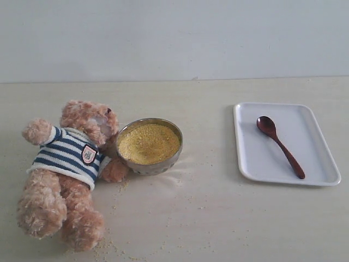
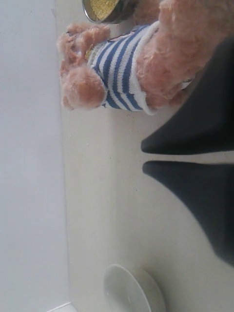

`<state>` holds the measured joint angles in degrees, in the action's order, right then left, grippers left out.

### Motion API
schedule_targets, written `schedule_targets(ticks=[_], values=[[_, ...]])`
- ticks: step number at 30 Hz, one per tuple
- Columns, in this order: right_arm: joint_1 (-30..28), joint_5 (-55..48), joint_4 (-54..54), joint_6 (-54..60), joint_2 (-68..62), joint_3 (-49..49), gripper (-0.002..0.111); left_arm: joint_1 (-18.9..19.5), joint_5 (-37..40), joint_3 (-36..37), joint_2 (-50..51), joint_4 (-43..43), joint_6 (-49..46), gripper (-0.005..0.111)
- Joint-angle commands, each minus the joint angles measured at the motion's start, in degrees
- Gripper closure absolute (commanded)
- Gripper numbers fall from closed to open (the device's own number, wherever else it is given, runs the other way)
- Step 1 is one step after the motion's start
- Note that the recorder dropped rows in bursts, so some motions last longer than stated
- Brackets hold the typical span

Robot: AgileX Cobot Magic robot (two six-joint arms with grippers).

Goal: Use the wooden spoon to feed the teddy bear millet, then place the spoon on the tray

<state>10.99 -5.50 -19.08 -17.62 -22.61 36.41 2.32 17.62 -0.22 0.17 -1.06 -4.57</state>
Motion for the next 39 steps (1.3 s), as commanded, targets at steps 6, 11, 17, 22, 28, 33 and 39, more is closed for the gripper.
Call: schedule_targets(ticks=[6, 11, 17, 22, 28, 33, 39], values=[[-0.2, -28.8, 4.4, -8.4, 7.7, -0.5, 0.107, 0.0, -0.9, 0.2, -0.2, 0.0, 0.3, 0.102], [-0.2, -38.8, 3.3, -6.5, 8.9, -0.5, 0.107, 0.0, -0.9, 0.2, -0.2, 0.0, 0.3, 0.102], [-0.7, -26.7, -4.9, -4.9, 9.8, -5.0, 0.107, 0.1, -0.9, 0.2, -0.2, 0.0, 0.3, 0.102], [-4.4, -15.0, -17.8, -9.3, 14.4, -15.2, 0.107, 1.1, -0.9, 0.2, -0.2, 0.0, 0.3, 0.102], [-8.1, -12.0, -17.8, -9.9, 22.6, -29.3, 0.107, 1.1, -0.9, 0.2, -0.2, 0.0, 0.3, 0.102], [-8.8, -7.3, -15.2, -16.5, 22.6, -36.4, 0.107, 1.1, -1.4, 0.2, -0.2, 0.0, 0.3, 0.102], [-8.7, -15.4, -12.1, -14.8, 22.6, -36.4, 0.107, 1.1, -1.4, 0.2, -0.2, 0.0, 0.3, 0.102]])
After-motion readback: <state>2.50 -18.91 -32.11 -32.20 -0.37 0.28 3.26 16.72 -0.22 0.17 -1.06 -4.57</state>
